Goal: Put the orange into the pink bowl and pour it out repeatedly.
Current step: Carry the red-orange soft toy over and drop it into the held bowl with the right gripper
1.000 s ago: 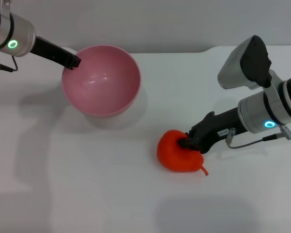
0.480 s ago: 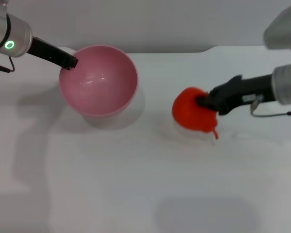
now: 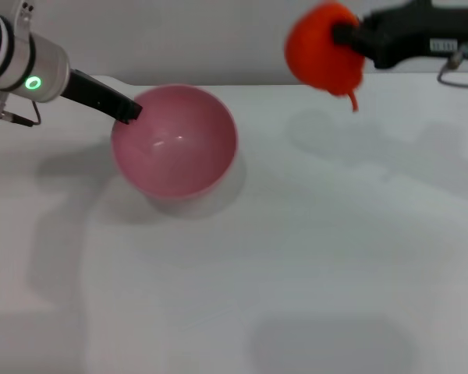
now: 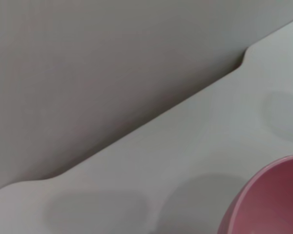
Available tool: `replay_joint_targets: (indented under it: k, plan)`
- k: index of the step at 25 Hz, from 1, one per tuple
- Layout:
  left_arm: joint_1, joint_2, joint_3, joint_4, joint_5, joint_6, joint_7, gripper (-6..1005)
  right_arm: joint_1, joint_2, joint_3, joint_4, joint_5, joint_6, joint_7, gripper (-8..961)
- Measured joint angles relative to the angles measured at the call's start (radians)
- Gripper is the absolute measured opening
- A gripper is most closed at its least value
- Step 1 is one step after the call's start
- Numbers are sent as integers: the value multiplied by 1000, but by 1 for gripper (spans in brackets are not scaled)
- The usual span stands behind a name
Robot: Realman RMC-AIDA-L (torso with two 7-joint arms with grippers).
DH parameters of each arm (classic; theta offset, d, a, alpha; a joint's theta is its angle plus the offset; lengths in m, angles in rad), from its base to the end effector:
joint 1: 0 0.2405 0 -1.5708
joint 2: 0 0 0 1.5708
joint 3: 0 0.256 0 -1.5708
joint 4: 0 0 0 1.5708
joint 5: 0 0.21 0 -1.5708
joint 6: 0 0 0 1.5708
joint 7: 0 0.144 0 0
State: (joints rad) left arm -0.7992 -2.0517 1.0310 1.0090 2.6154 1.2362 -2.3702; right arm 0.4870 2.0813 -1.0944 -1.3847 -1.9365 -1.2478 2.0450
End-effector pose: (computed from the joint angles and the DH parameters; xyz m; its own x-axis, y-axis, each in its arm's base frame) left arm -0.1908 0.4373 0.0313 0.7691 0.6344 0.0769 0.5643 -0.6177 -0.5478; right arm 0.1418 0.3849 0.0669 0.8447 -0.2397 -0.4786 -0.4550 -0.7925 -0.4062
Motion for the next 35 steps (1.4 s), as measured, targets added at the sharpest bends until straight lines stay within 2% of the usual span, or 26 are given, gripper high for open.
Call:
replay_joint_targets:
  k: [5,10,16,24,35]
  plan:
    - [0,-5,34,-4,-25,-3,-4,42,15,0,-46,-33,131,-14,-78,108]
    - [-1,-5,97,-24,-112,-29,-2,42,32,1,-130,-14,154,20,-108,123]
    - [-13,-6,157,-29,-147,-37,-11,42,41,1,-199,49,159,77,-117,140]
    - [-23,-8,166,-29,-157,-34,-13,41,49,-3,-268,124,160,107,-166,163]
    - [-27,-10,187,-29,-171,-32,-16,42,43,0,-294,128,162,141,-197,195]
